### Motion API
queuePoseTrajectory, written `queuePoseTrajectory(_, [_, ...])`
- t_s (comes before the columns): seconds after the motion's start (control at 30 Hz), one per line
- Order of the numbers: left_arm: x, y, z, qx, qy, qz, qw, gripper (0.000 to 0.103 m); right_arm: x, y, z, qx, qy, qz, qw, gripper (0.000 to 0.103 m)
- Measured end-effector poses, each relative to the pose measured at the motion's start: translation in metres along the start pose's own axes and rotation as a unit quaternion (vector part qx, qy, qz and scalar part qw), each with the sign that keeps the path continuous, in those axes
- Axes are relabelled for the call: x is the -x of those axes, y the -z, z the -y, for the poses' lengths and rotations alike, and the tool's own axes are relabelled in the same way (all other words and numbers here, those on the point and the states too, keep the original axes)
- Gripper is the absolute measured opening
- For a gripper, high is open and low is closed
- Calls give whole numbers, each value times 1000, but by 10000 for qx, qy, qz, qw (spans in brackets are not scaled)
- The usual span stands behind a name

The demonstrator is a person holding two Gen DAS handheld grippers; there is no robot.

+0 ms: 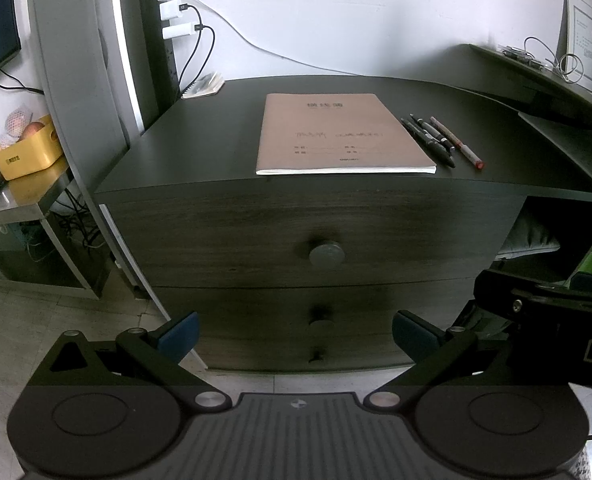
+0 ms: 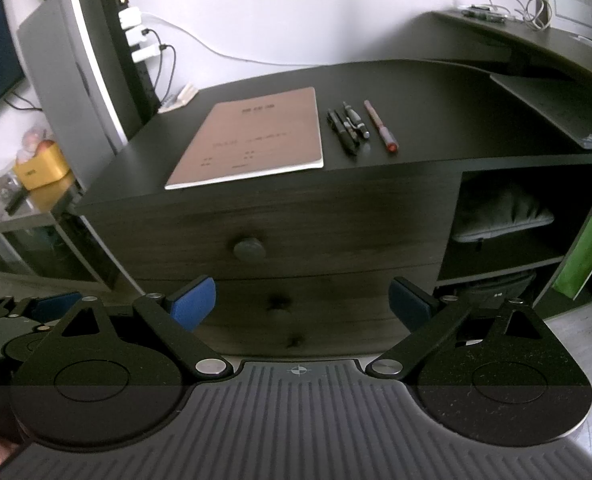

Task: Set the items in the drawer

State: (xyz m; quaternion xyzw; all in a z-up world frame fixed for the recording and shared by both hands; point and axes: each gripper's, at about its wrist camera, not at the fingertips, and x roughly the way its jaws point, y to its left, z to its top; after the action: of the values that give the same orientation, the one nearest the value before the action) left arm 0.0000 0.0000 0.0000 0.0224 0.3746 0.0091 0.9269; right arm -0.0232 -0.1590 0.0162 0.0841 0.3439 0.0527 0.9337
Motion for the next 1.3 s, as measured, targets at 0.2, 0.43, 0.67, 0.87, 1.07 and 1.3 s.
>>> queuePoseTrajectory(0.2, [0, 0, 1, 2, 3, -7, 10000, 102, 0, 1, 0, -3, -2, 13, 10000, 97])
queuePoseTrajectory(0.43, [2, 2, -1, 15, 14, -6, 10000, 102, 1, 0, 0, -10, 1, 9, 10000, 97])
queuePoseTrajectory(0.67, [1, 3, -1, 16, 10, 9, 10000, 102, 0, 2, -1, -15, 12, 13, 10000, 97])
queuePoseTrajectory(0.87, [2, 5, -1, 20, 13, 17, 10000, 102, 0, 2, -1, -13, 9, 20, 10000, 97])
queuePoseTrajectory(1.07, [1, 4, -2, 30, 10, 8, 10000, 102, 0, 2, -1, -16, 7, 15, 10000, 97])
queuePoseTrajectory(1.3, [0, 3, -2, 34, 11, -9, 10000, 102, -1, 0, -1, -19, 14, -2, 10000, 97])
